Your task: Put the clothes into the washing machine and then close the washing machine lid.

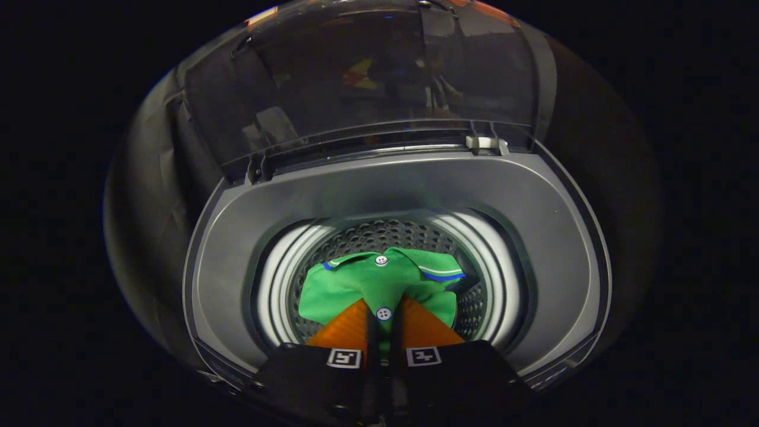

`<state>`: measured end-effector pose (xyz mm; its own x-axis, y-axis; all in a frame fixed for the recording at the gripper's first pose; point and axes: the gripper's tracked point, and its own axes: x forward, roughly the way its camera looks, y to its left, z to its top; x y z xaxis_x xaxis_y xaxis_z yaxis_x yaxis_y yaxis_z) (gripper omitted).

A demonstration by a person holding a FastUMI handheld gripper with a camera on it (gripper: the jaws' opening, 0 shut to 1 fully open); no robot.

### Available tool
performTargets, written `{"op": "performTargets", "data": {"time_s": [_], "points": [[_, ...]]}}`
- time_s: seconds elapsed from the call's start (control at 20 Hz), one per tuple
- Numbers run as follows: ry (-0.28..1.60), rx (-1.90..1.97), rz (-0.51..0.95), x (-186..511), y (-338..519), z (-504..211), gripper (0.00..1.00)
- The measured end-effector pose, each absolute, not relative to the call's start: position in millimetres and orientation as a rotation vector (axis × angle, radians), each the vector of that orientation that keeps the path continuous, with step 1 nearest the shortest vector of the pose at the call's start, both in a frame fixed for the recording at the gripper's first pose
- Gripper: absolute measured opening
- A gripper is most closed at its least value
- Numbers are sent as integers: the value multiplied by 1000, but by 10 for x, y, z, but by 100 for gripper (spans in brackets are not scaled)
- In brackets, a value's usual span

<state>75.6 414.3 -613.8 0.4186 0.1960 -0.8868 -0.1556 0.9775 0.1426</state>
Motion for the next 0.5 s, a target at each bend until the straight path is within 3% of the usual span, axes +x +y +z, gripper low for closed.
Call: {"op": "performTargets", "data": {"time_s": [0.25, 0.5], "points": [[1137, 48, 199, 687, 4145, -6164, 28], [1114, 4, 254, 720, 4193, -6050, 98]]}}
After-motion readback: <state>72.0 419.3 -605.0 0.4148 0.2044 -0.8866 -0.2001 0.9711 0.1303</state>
